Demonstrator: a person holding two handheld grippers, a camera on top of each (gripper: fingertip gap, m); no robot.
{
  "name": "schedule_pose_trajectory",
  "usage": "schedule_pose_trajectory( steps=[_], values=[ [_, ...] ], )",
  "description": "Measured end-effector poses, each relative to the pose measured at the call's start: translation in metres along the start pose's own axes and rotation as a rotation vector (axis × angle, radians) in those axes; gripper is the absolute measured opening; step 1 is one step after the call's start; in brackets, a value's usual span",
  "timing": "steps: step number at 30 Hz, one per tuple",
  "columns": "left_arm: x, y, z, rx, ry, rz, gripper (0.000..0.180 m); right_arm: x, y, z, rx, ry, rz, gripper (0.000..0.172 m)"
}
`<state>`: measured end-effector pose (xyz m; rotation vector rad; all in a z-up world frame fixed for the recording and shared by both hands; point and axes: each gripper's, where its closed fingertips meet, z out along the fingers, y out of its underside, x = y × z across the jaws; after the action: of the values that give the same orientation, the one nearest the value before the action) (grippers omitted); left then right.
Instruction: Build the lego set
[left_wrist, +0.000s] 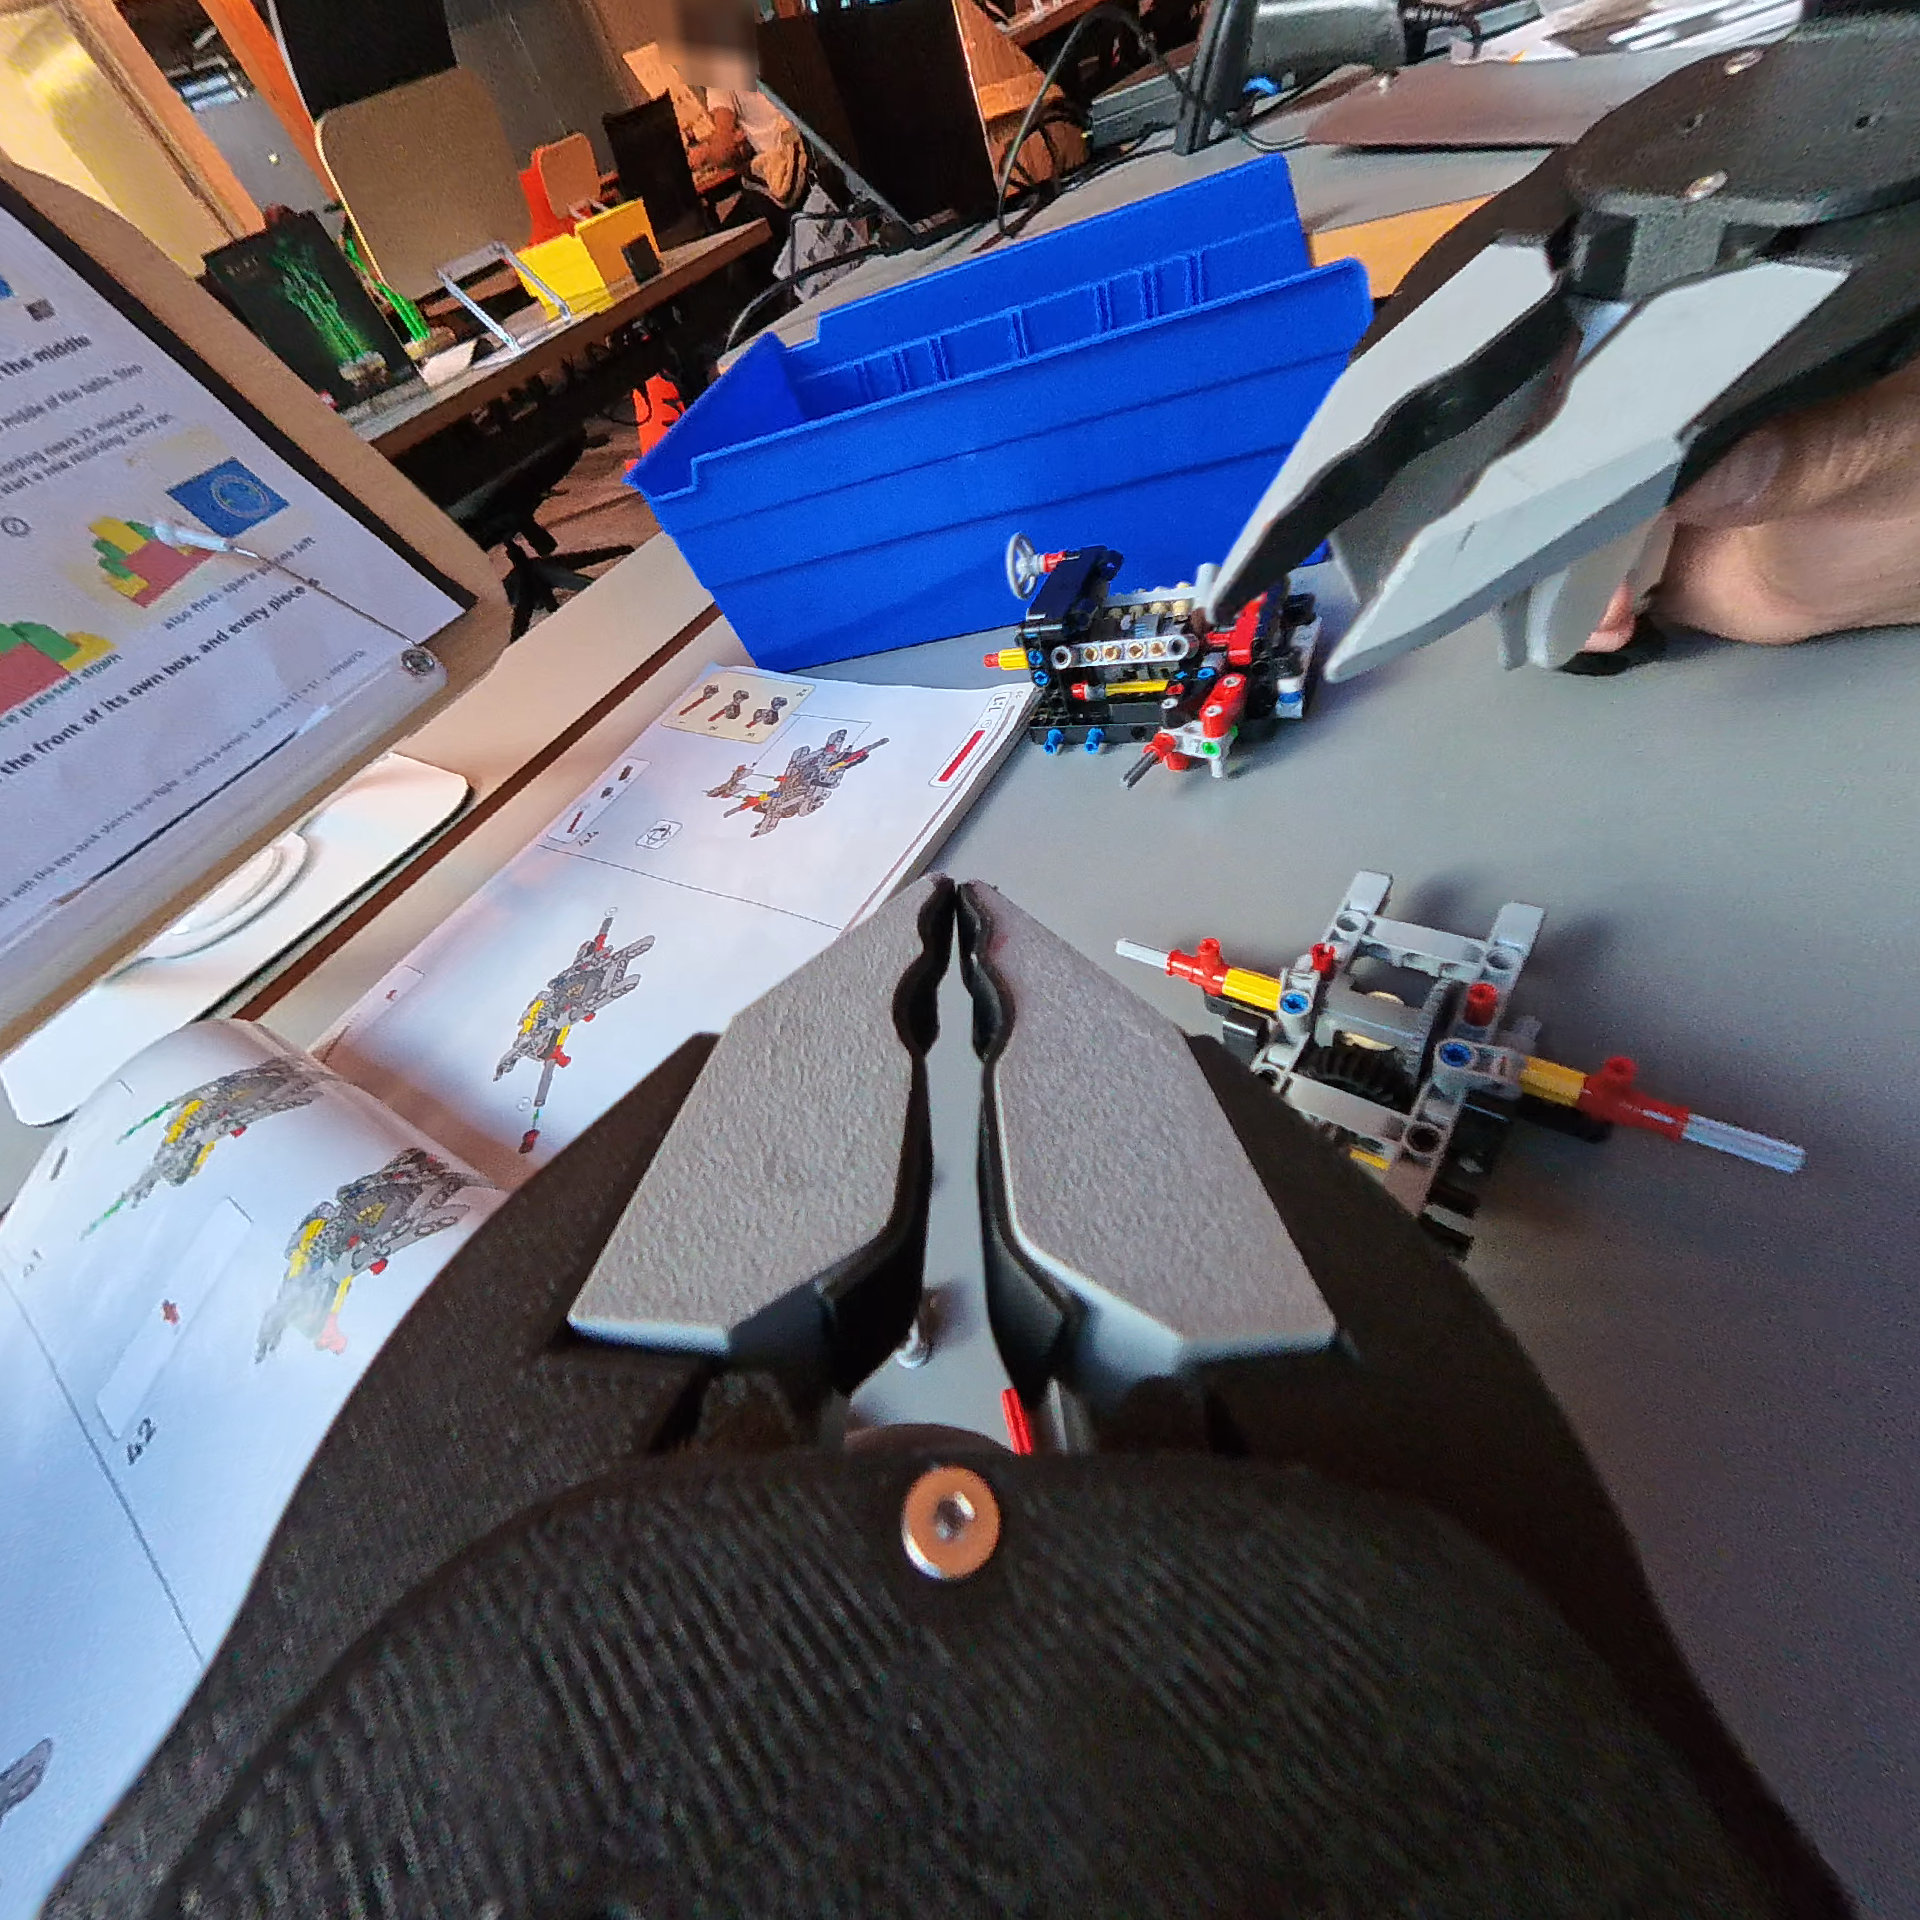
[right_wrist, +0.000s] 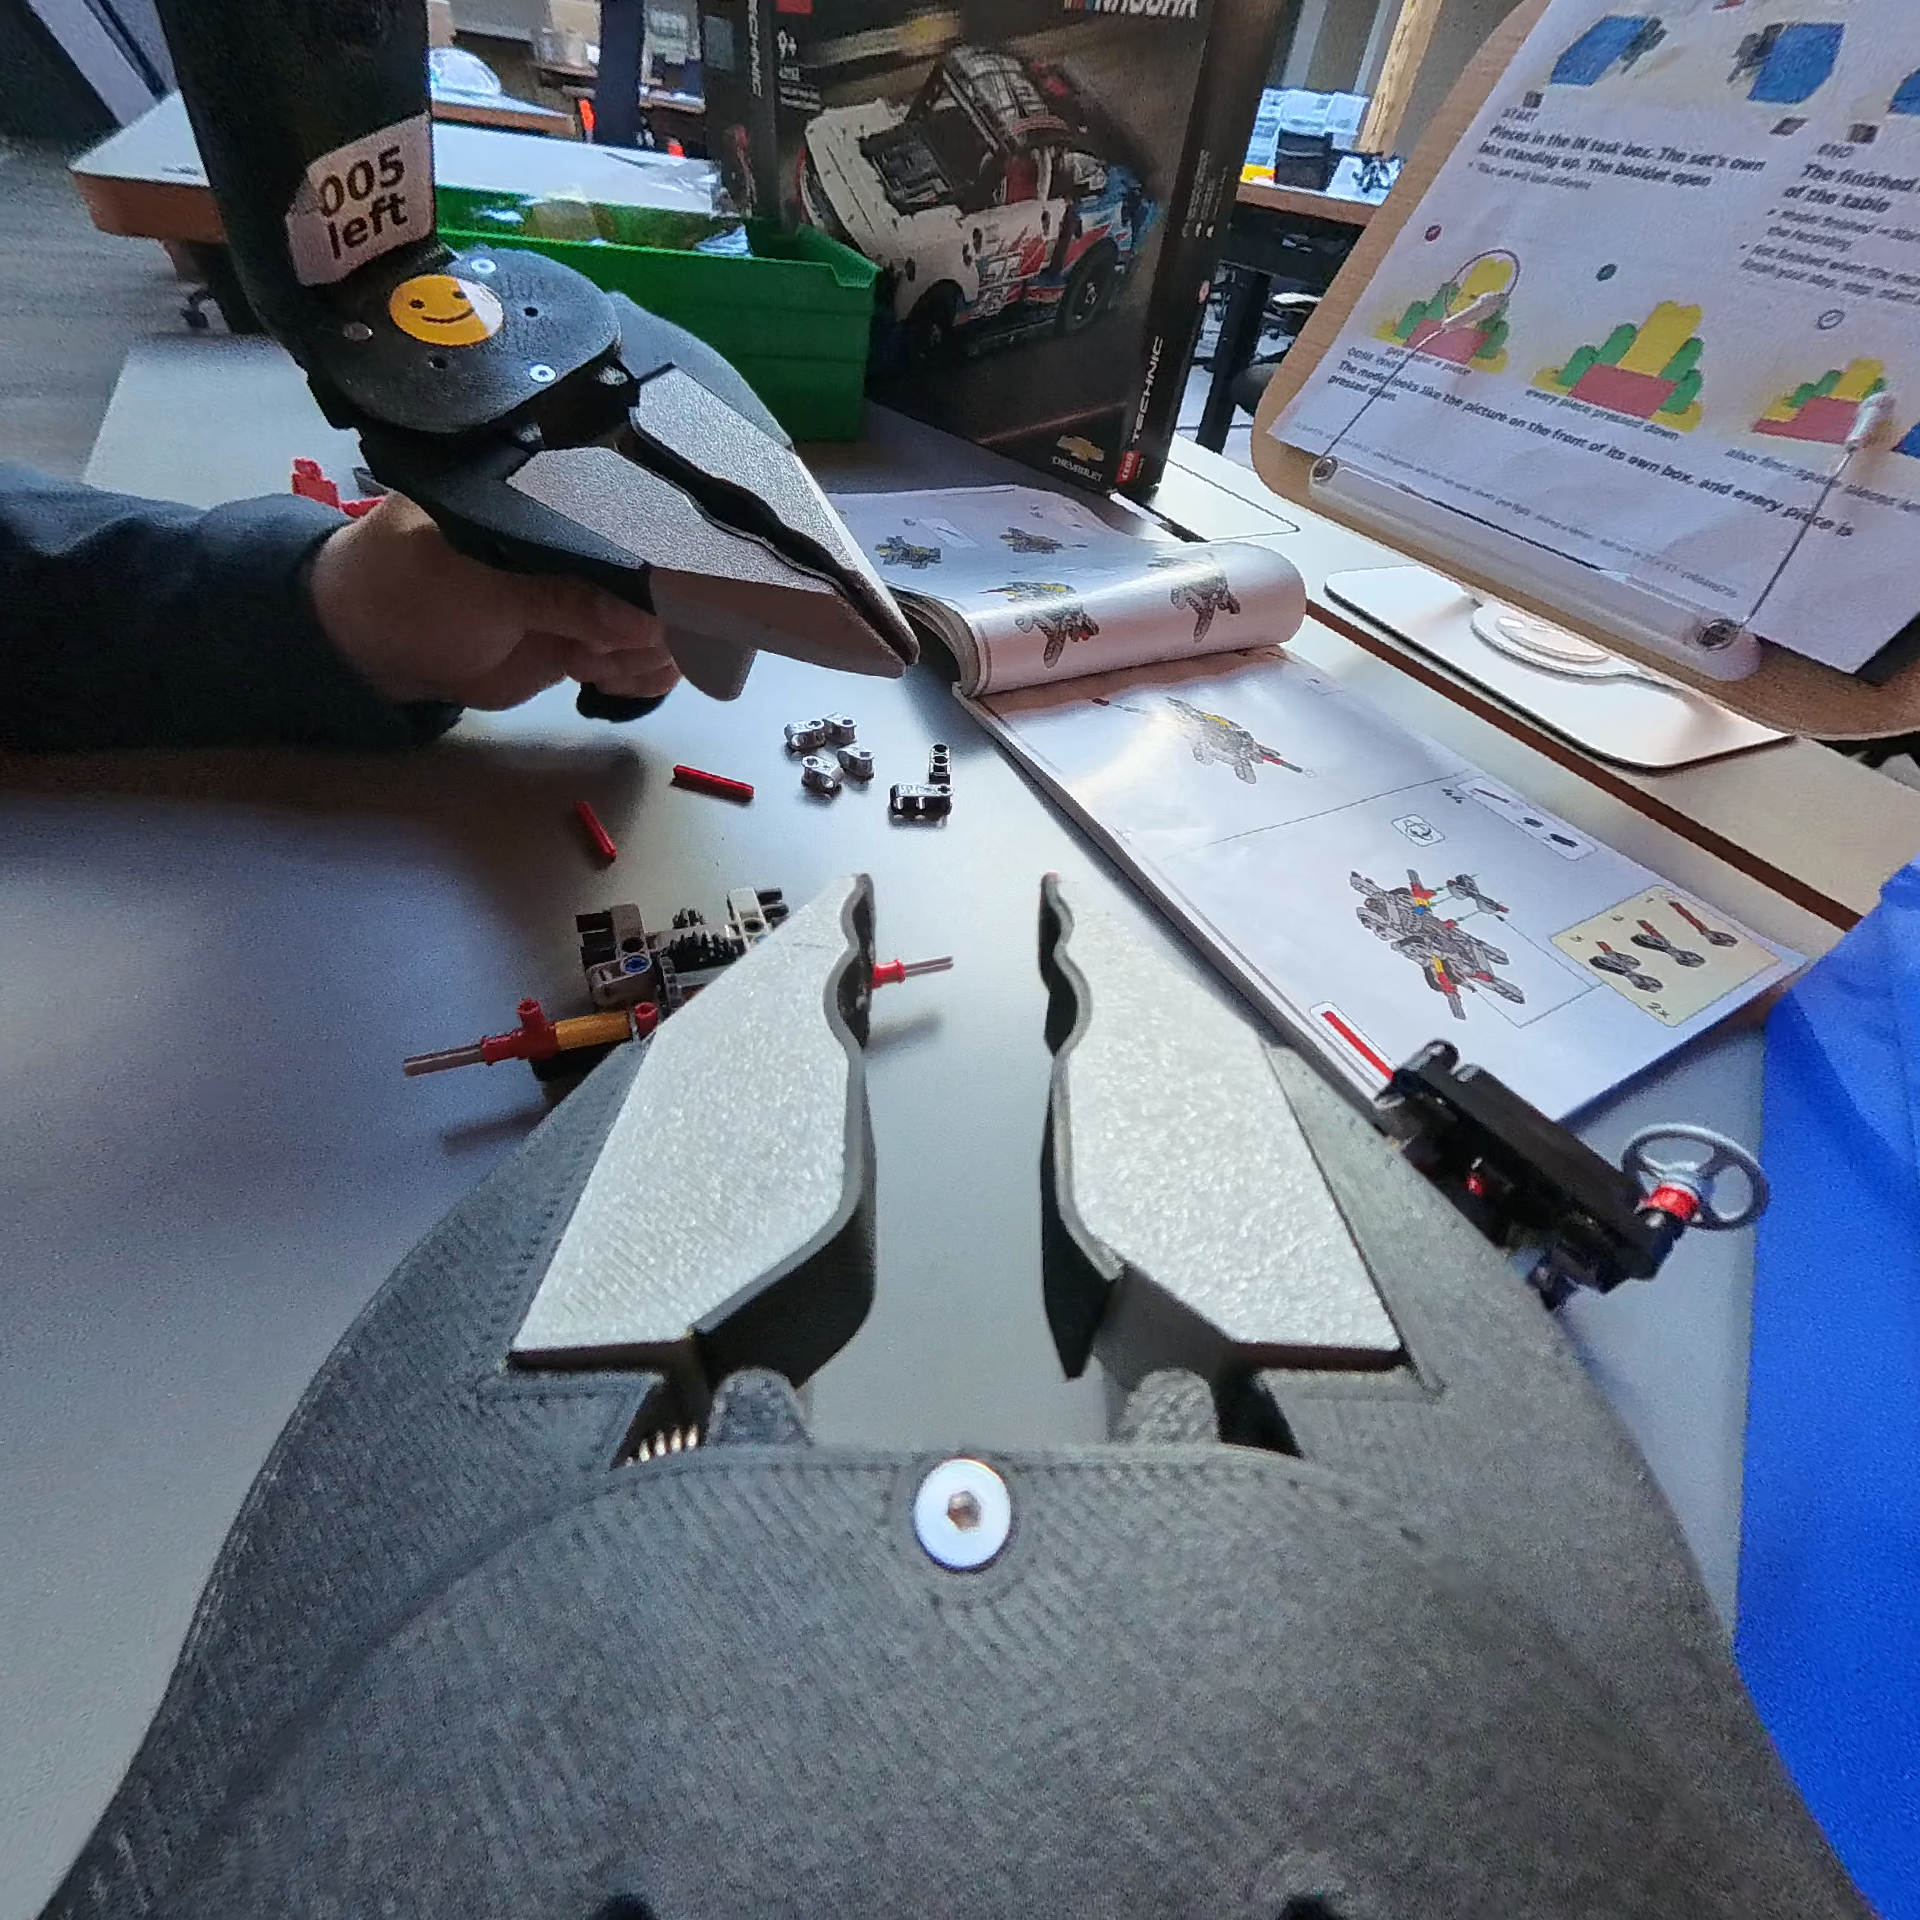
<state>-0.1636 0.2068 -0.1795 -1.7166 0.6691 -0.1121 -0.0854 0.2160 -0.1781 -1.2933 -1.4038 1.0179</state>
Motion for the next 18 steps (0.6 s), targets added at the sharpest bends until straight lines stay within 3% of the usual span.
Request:
schedule_pose_trajectory(
  steps=[8, 14, 18],
  values=[
    [0.008, 0.000, -0.002, -0.006, 0.048, -0.047, 0.000, -0.010, -0.012, 0.025, 0.044, -0.152, -0.023, 0.035],
    [0.019, 0.010, -0.001, -0.049, 0.102, -0.012, 0.000, -0.005, -0.020, 0.023, 0.092, -0.222, 0.076, 0.025],
    [0.024, 0.018, -0.003, -0.085, 0.165, -0.021, 0.000, -0.005, -0.017, 0.021, 0.078, -0.228, 0.022, 0.019]
  ],
)
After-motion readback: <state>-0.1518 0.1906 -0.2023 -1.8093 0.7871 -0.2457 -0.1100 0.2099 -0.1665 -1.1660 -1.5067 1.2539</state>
